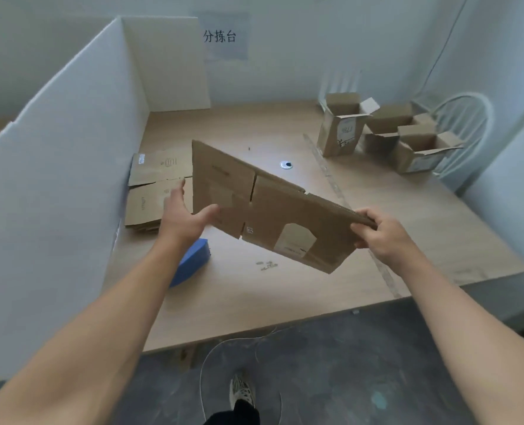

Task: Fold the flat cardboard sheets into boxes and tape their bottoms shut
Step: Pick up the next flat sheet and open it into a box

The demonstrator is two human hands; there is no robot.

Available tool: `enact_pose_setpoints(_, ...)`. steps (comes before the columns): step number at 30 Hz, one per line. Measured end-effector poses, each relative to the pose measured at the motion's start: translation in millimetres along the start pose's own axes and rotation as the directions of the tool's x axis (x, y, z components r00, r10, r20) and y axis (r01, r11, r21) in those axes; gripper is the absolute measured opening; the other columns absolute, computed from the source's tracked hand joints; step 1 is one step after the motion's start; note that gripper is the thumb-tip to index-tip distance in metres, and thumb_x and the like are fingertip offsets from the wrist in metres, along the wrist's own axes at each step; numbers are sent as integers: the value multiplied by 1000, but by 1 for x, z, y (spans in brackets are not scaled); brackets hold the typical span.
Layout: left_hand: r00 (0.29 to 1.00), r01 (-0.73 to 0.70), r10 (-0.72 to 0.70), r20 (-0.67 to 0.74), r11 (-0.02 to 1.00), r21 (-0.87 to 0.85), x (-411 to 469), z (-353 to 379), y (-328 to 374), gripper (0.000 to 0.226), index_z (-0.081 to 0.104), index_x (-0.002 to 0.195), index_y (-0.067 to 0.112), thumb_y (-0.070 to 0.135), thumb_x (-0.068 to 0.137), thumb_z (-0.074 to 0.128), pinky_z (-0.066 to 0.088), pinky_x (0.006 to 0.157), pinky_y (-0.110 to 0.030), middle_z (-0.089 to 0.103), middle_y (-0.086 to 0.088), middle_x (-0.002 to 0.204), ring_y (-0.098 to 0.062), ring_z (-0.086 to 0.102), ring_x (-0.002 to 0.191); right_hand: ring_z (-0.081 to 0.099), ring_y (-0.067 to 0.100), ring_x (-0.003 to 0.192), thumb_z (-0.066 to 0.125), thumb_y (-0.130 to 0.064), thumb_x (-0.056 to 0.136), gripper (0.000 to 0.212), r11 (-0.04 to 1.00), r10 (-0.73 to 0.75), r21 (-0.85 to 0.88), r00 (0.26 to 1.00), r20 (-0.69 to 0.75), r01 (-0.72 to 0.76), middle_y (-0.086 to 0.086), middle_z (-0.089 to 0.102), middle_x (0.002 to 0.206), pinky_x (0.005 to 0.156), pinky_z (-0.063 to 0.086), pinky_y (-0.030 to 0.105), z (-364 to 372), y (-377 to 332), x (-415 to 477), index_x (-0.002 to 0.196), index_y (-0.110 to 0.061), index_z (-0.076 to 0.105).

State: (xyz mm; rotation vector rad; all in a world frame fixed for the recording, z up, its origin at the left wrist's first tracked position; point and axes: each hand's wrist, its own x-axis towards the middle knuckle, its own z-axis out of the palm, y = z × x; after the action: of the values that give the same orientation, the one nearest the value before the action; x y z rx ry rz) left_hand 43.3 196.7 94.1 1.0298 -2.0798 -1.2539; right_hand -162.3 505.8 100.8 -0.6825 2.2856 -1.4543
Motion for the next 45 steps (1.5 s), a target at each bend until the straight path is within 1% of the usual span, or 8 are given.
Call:
enact_pose_setpoints(7,987,69,-38,157,979,-194,47,24,-12,120,21,152,40,61,55,88,35,115,-49,29,5,156,-16,32,144,64,22,86,60,-1,94,18,997,69,-28,998,-16,-69,9,66,92,75,59,38,-8,13,20,96,-17,67)
enact_pose_setpoints(14,959,48,29,283,964,-260,82,50,-17,89,47,133,35,60,54,80,45,106,-35,51,2,137,-10,53,124,58,14,107,64,-11,93,42,995,96,15,961,-258,-95,-8,58,112,94,50,33,0,22,50,128,-31,53)
enact_pose_setpoints(22,891,34,59,449,980,-197,59,87,-26,53,57,120,40,59,71,63,45,103,-32,56,8,132,3,55,115,52,11,123,65,-21,92,45,991,111,95,984,-137,-98,-7,55,129,110,41,42,38,29,79,131,-38,51)
enact_pose_setpoints(30,956,140,-53,287,946,-292,18,63,-25,36,67,114,25,43,87,51,50,93,-36,71,7,114,-11,63,111,55,-2,110,75,-39,81,63,994,21,-108,993,120,-8,-30,59,115,87,49,31,35,45,87,135,-50,45)
enact_pose_setpoints(34,915,-1,18,402,999,-42,4,58,-16,57,65,122,33,66,80,43,36,99,-11,60,19,129,5,49,125,55,-12,102,70,-44,85,52,984,14,-172,961,276,35,-27,63,120,80,43,21,25,43,99,127,-58,43)
enact_pose_setpoints(36,885,27,-61,462,997,78,2,64,-16,58,60,122,44,74,76,44,39,103,-19,56,23,131,4,48,126,55,-9,93,67,-41,90,49,974,30,-224,957,289,37,-21,64,116,74,39,10,25,41,106,129,-56,41)
enact_pose_setpoints(39,918,111,-157,365,983,143,-1,76,-17,49,53,122,52,68,76,58,49,93,-30,61,17,121,-8,60,112,47,6,104,66,-42,90,58,965,32,-262,979,202,22,-12,54,122,76,35,6,30,42,110,142,-40,39)
enact_pose_setpoints(45,991,120,-114,-70,989,81,-21,111,-29,62,44,144,33,19,90,70,41,84,-8,49,5,127,-6,54,109,37,23,127,69,-40,87,82,952,-18,-304,999,39,29,2,42,141,106,35,40,57,54,111,154,-33,23)
